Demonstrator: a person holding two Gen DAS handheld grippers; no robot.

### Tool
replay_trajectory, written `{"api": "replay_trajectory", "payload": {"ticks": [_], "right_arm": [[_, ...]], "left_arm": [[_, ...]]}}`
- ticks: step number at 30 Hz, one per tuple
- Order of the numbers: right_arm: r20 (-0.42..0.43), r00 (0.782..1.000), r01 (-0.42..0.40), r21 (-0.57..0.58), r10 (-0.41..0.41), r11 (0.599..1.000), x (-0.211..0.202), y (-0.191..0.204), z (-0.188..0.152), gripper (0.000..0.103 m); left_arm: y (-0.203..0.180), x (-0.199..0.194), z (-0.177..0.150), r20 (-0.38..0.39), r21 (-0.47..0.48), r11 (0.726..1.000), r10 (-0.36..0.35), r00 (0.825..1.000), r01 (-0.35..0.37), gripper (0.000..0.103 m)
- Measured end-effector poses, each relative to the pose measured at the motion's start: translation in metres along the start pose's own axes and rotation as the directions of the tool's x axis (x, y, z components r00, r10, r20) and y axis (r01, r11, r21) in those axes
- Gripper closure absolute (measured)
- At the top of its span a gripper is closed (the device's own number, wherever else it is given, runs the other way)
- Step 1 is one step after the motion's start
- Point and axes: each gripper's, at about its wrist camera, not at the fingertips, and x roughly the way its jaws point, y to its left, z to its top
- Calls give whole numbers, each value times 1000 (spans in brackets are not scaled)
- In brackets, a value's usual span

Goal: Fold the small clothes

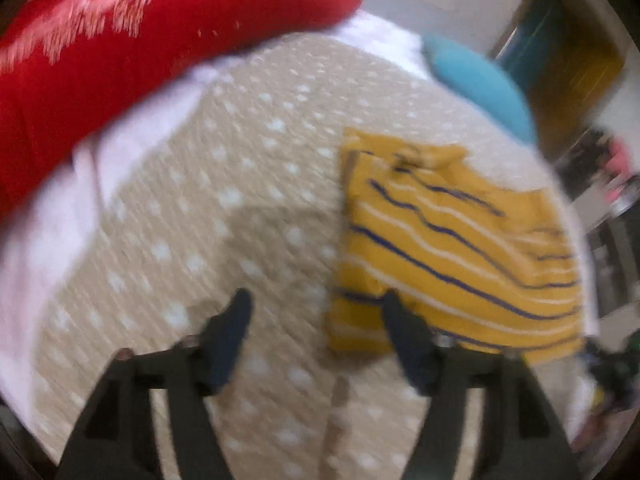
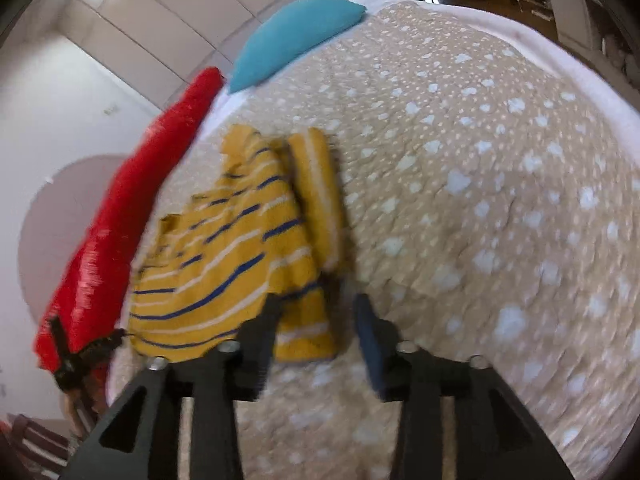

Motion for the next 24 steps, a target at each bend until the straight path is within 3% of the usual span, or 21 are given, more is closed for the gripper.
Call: {"api": "replay_trajectory", "payload": {"ticks": [2, 3, 5, 8, 14, 17, 18, 19, 20, 21, 24], "right_arm": [[-5, 996, -94, 33, 94, 995, 0, 3, -18, 40], [-13, 989, -148, 58, 149, 987, 5, 7, -29, 35], [-36, 977, -207, 98, 211, 973, 16, 7, -43, 35], [-31, 979, -199, 96, 203, 975, 35, 13, -47, 35], [63, 981, -192, 149, 184, 970, 70, 21, 3, 34], [82, 985, -166, 177, 154, 970, 90, 23, 18, 36], [88, 987, -152, 180, 138, 972, 90, 21, 21, 42], [87, 990, -129, 181, 115, 975, 91, 22, 22, 58], [76, 992, -117, 182, 105, 976, 92, 22, 23, 66], [68, 991, -126, 192, 115, 973, 91, 20, 21, 71], [55, 983, -185, 244, 177, 952, 84, 7, 22, 83]], "left_arm": [[3, -1, -16, -3, -50, 993, -107, 994, 107, 14], [3, 3, -25, -15, -77, 983, -167, 986, 165, 13], [3, 22, -34, -56, -133, 961, -252, 966, 242, 10], [-4, 33, -33, -15, -138, 963, -237, 971, 232, 2], [-15, 61, 8, 39, -194, 941, -276, 960, 278, 1], [-24, 77, 21, 40, -204, 952, -226, 973, 229, 1], [-31, 80, 23, 21, -192, 963, -190, 982, 191, 2], [-38, 79, 25, 6, -163, 977, -139, 990, 139, 23], [-46, 77, 27, -11, -120, 990, -81, 997, 79, 68], [-49, 76, 27, -34, -97, 993, -72, 997, 69, 79], [-46, 56, 26, -29, -112, 990, -92, 995, 89, 85]]}}
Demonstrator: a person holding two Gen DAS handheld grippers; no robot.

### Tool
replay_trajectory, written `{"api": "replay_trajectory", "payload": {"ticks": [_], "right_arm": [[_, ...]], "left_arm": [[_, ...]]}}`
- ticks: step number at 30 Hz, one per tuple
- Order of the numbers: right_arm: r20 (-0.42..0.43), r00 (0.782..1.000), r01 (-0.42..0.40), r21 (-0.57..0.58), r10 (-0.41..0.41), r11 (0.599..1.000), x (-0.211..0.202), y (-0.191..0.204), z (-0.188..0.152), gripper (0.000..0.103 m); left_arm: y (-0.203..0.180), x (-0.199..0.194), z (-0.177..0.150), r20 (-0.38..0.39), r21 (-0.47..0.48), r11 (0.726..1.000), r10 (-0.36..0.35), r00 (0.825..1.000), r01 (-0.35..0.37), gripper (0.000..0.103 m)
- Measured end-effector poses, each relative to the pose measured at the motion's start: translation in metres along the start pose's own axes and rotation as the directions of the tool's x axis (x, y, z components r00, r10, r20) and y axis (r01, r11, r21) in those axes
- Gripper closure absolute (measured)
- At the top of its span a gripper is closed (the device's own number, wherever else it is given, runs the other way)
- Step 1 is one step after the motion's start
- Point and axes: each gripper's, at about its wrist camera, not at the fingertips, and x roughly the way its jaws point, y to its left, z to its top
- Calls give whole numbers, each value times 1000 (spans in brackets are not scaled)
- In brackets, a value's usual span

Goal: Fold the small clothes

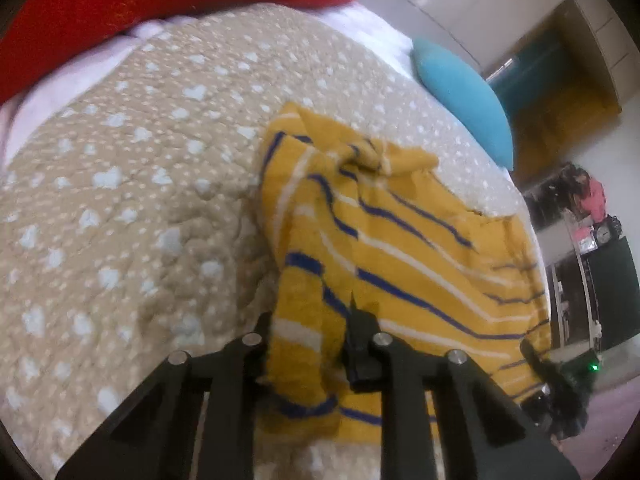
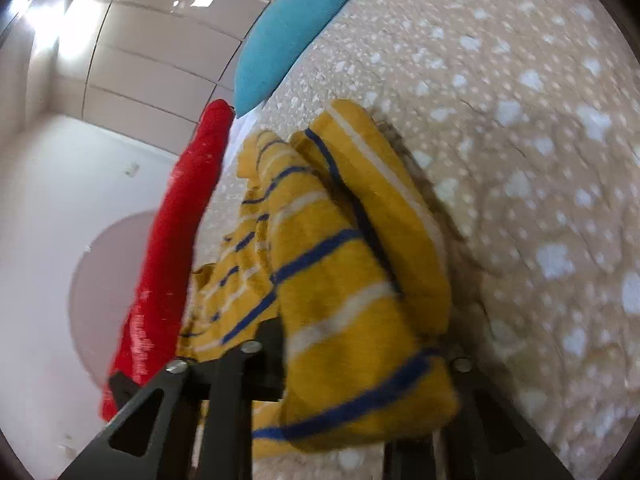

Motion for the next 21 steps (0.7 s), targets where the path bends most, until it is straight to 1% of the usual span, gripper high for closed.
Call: {"api": "replay_trajectory", "payload": {"ticks": [3, 4, 8, 11, 12, 13, 14, 15, 16, 17, 18, 19, 21], "right_arm": [[-10, 1000, -26, -6, 26, 1000, -18, 3, -9, 87], [-14, 999, -31, -13, 31, 999, -25, 4, -13, 90], [-42, 997, -66, -9, 66, 998, -56, -4, -34, 90], [-64, 997, -53, -23, 51, 998, -69, -17, -50, 90], [-69, 997, -46, -32, 44, 998, -71, -20, -53, 86], [-67, 997, -34, -35, 32, 999, -74, -24, -56, 81], [-54, 998, -16, -36, 14, 999, -81, -26, -58, 79], [-38, 999, 1, -47, -3, 999, -90, -26, -60, 73], [-21, 1000, 10, -70, -12, 998, -101, -25, -60, 64], [-4, 1000, 17, -90, -18, 996, -110, -23, -58, 60], [23, 999, 33, -110, -31, 993, -121, -20, -56, 55], [66, 996, 70, -130, -61, 989, -134, -17, -54, 55], [157, 981, 137, -159, -112, 978, -159, -6, -46, 55]], "left_arm": [[-3, -26, -14, 10, 10, 1000, -4, 1000, 4, 86], [-1, -31, -18, 9, 13, 1000, -5, 1000, 5, 86], [4, -50, -40, 11, 9, 1000, 13, 1000, -13, 87], [15, -52, -53, 10, 2, 997, 71, 997, -71, 87], [21, -52, -56, 3, -9, 996, 93, 996, -93, 87], [26, -55, -57, 2, -16, 995, 103, 995, -103, 83], [31, -62, -60, 6, -20, 993, 113, 994, -113, 74], [34, -69, -62, 17, -21, 993, 119, 993, -119, 67], [35, -75, -63, 35, -20, 992, 123, 992, -122, 54], [36, -82, -65, 61, -15, 992, 127, 990, -126, 45], [35, -91, -67, 98, -3, 990, 139, 985, -139, 42], [35, -99, -72, 118, 4, 988, 150, 982, -152, 38], [32, -104, -74, 147, 15, 984, 173, 974, -177, 37]]}}
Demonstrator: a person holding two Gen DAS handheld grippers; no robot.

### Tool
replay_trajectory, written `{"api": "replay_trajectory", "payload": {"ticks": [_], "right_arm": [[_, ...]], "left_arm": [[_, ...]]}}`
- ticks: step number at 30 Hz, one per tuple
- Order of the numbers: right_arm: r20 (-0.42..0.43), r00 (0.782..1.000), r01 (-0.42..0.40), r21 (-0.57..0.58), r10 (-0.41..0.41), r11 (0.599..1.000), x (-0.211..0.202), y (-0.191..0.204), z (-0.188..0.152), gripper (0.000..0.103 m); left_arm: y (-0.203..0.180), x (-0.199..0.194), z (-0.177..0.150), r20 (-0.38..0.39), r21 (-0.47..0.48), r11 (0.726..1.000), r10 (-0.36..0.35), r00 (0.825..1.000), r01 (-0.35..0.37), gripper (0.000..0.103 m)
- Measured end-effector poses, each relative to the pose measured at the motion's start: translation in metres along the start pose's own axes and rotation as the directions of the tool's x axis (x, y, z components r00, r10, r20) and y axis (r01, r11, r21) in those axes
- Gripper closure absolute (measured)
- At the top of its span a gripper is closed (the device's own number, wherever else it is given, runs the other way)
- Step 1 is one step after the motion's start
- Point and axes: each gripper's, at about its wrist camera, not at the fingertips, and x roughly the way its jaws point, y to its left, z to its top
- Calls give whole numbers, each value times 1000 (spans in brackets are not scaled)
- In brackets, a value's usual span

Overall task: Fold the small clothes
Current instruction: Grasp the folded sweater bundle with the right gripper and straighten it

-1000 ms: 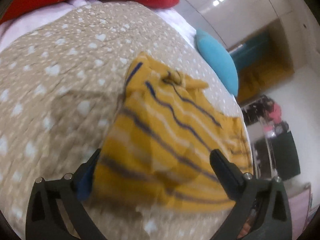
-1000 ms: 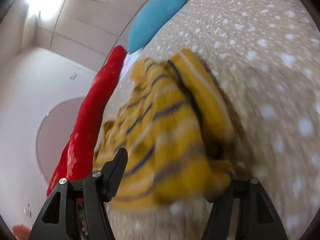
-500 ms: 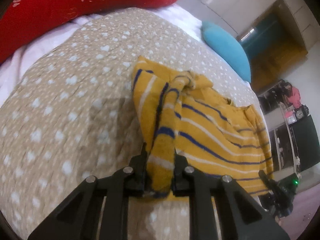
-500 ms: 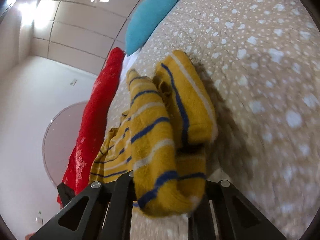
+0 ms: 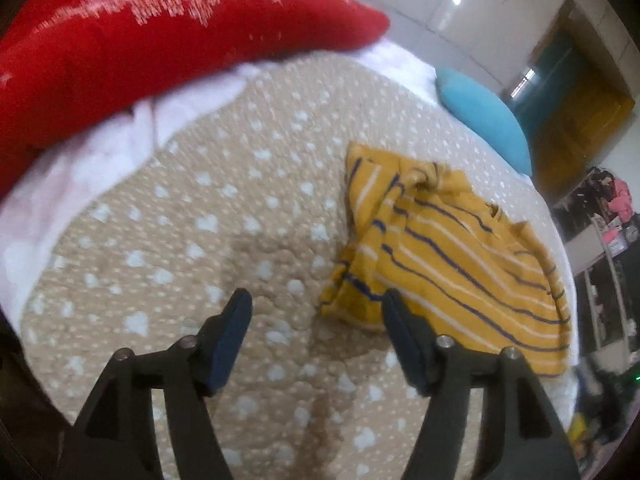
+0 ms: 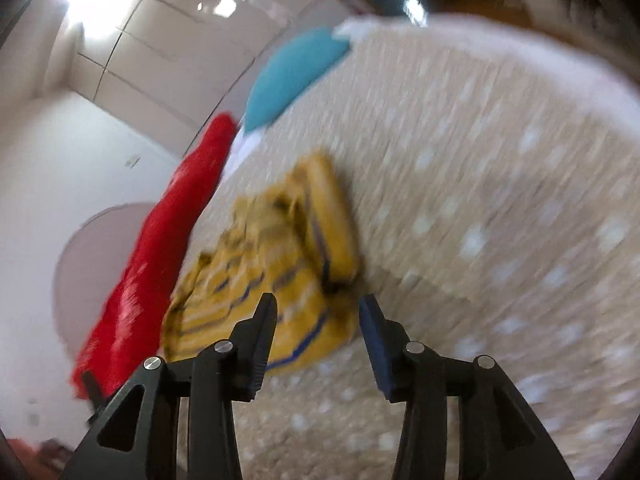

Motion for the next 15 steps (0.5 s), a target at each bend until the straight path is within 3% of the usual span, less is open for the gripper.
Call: {"api": "replay_trajectory", "payload": {"ticks": [2, 4, 7, 10, 12, 15], "right_arm": [[36, 999, -12, -42, 13, 999, -7, 15, 11, 55], [11, 999, -34, -100, 35, 994, 2, 36, 19, 55], [-78, 994, -96, -194, 83, 976, 40, 72, 25, 55], [-221, 968, -168, -214, 120, 962, 101, 93, 31, 55], [-234, 972, -80, -215, 28, 973, 142, 91, 45, 55], [-129, 983, 107, -189, -132, 976, 171, 74, 76, 58]], "left_arm": [[-6, -2, -6, 9, 21, 1000, 0, 1000, -1, 37], [-15, -5, -14, 10, 51, 999, 6, 1000, -7, 37], [-29, -6, -24, 10, 129, 992, 8, 1000, -10, 37], [-37, -6, -28, 6, 174, 985, -1, 1000, 0, 36], [-34, -7, -28, 9, 172, 985, 4, 1000, -5, 36], [-19, -14, -27, 24, 143, 990, 14, 1000, -17, 35]]}}
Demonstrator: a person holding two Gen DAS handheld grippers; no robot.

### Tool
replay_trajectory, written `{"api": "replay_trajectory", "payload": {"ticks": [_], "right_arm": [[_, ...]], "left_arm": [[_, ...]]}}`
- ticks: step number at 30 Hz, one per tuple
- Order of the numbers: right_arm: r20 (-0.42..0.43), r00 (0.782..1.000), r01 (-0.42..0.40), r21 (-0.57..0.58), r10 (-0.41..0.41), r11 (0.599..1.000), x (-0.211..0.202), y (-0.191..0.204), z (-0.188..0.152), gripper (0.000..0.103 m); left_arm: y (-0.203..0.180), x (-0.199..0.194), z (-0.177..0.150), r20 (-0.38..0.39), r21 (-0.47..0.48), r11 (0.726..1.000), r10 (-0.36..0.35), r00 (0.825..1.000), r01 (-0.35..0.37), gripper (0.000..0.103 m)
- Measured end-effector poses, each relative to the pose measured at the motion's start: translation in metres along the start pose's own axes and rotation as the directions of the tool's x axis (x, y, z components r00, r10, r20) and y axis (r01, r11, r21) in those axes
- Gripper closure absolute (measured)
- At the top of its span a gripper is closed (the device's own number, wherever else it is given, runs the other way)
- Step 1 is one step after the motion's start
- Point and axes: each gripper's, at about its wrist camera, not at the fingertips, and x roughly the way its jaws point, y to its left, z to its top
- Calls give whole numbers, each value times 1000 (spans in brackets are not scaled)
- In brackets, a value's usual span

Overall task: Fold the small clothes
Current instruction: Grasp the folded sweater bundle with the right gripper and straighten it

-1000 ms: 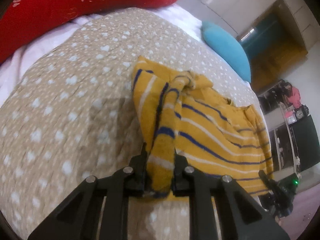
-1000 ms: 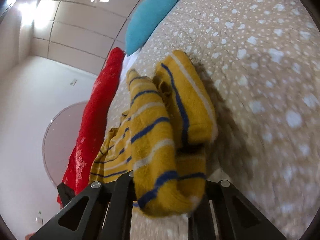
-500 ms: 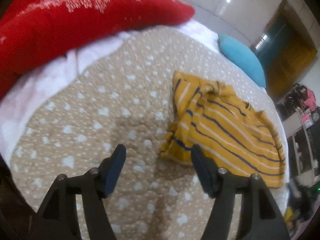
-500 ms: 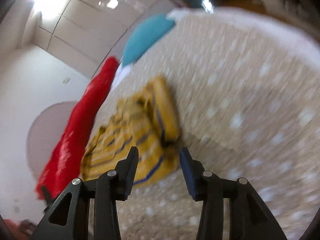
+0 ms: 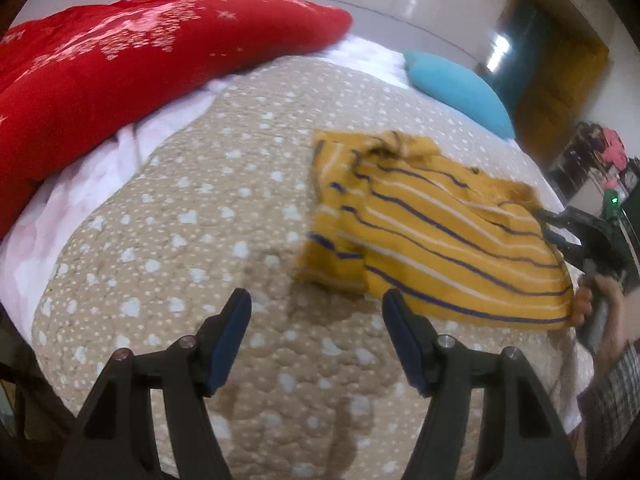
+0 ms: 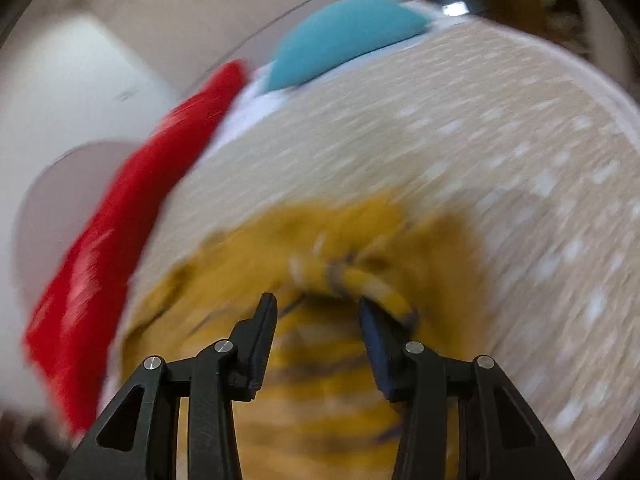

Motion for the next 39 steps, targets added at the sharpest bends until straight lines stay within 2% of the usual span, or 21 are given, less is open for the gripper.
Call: {"api": "replay_trajectory", "payload": {"ticks": [1, 3, 5, 6, 8, 11, 13, 15, 18, 20, 24, 26, 27, 28, 29, 32, 34, 36, 39], "right_arm": [[13, 999, 47, 56, -48, 997, 6, -14, 12, 58], [22, 989, 144, 92, -146, 985, 9, -23, 25, 57], [37, 982, 180, 97, -184, 979, -1, -22, 33, 55], [52, 986, 153, 102, -158, 983, -10, -15, 34, 55], [55, 997, 42, 62, -45, 997, -21, 19, 27, 55], [-29, 999, -48, -126, 45, 991, -11, 93, 4, 55], [-115, 991, -100, -246, 73, 964, 15, 144, -18, 57], [-181, 981, -129, -349, 69, 928, 41, 186, -42, 59], [-236, 972, -126, -464, 14, 877, 90, 237, -63, 59], [-241, 969, -81, -528, -58, 846, 127, 269, -71, 60], [-252, 963, -65, -554, -93, 830, 180, 310, -69, 60], [-272, 956, -67, -557, -106, 828, 201, 321, -73, 53], [-274, 953, -54, -573, -130, 818, 209, 326, -78, 45], [-260, 956, -44, -591, -138, 805, 209, 331, -81, 41], [-252, 958, -47, -601, -133, 798, 204, 333, -84, 41], [-247, 968, -111, -568, -40, 816, 174, 338, -78, 41], [-243, 970, -134, -574, -11, 808, 149, 341, -81, 41], [-266, 964, -165, -614, -6, 772, 124, 343, -95, 40], [-301, 953, -201, -691, -23, 695, 90, 338, -134, 37]], "left_arm": [[4, -1, 1, 3, -9, 1000, 4, 1000, -4, 33], [16, -4, 1, 13, -28, 1000, 11, 1000, -10, 32], [23, -6, 0, 22, -40, 999, 22, 1000, -21, 28], [27, -6, 0, 25, -48, 998, 28, 999, -27, 27], [34, -4, -1, 23, -65, 998, 26, 999, -25, 27], [41, 2, -3, 12, -87, 996, 11, 1000, -10, 27], [43, 4, -6, 0, -80, 997, 10, 1000, -10, 27], [48, 3, -9, -4, -70, 997, 23, 1000, -23, 27], [60, -1, -11, 1, -78, 996, 39, 999, -39, 27], [71, -4, -12, 4, -94, 995, 43, 999, -42, 27], [88, -6, -15, 6, -126, 991, 50, 999, -49, 27], [96, -6, -17, 2, -145, 988, 54, 999, -53, 27], [100, -6, -18, 1, -154, 986, 56, 998, -55, 27], [104, -7, -18, 1, -161, 985, 56, 998, -56, 27], [107, -8, -19, 2, -167, 984, 58, 998, -57, 27], [116, -10, -20, 5, -186, 980, 69, 998, -67, 27], [121, -10, -20, 8, -197, 978, 70, 998, -67, 27], [123, -11, -22, 9, -206, 976, 68, 998, -65, 27], [123, -13, -25, 6, -213, 975, 67, 998, -64, 27]]}}
